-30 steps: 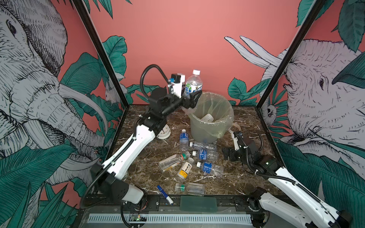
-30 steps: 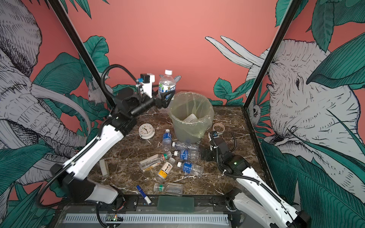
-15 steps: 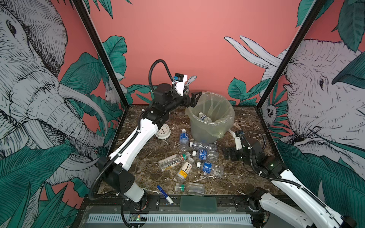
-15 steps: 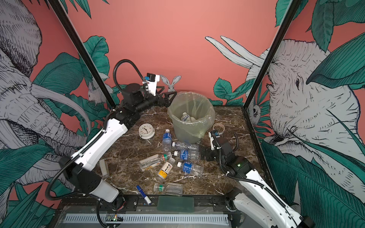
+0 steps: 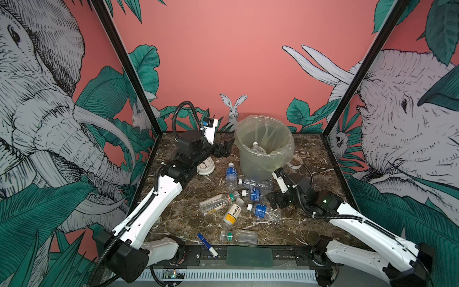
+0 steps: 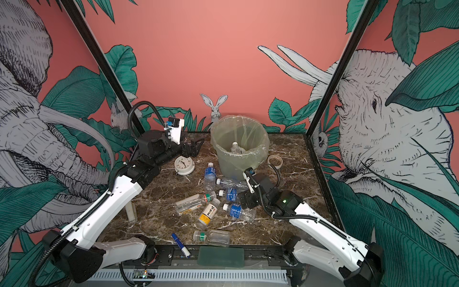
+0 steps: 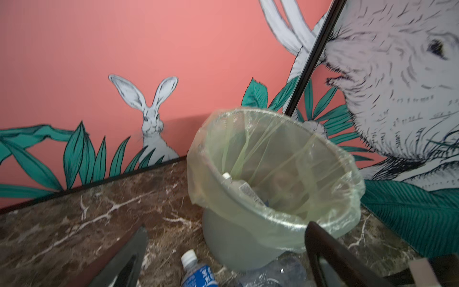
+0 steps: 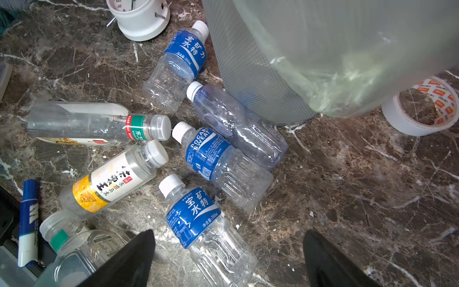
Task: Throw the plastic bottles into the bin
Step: 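Lower the left gripper toward the bottles near the clock while the right gripper advances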
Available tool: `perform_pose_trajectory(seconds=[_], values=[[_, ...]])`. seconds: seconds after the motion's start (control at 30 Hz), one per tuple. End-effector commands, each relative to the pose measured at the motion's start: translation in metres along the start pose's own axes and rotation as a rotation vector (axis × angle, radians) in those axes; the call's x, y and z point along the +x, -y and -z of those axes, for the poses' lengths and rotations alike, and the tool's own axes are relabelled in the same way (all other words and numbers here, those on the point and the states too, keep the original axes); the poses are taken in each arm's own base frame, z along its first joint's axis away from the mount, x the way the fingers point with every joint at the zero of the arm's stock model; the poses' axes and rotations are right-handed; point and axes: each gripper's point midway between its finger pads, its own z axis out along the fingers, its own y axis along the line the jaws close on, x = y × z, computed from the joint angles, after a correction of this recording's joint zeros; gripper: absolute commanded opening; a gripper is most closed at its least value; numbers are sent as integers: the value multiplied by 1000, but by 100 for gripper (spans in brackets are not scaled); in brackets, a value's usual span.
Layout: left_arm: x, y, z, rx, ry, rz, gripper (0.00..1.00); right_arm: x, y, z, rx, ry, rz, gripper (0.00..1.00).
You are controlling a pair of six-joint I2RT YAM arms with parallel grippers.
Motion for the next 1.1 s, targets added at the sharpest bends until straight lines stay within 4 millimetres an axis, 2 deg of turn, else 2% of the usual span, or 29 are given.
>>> perform_pose_trajectory(seconds=[0.0,0.27,0.53,0.73,1.07], values=[[23,-10,16,-55,-65,-14,99,-2,1,0,23,-7,25,95],[102,-23,27,-130,-277,-2,99,5,7,-5,55,-25,23,96],[165,-25,36,-181,-450,19,99,12,12,-6,72,-27,7,96],[203,-22,45,-208,-560,32,99,13,15,-2,82,-18,-4,97],[250,-14,58,-225,-667,72,99,21,16,-6,86,-29,-11,99]])
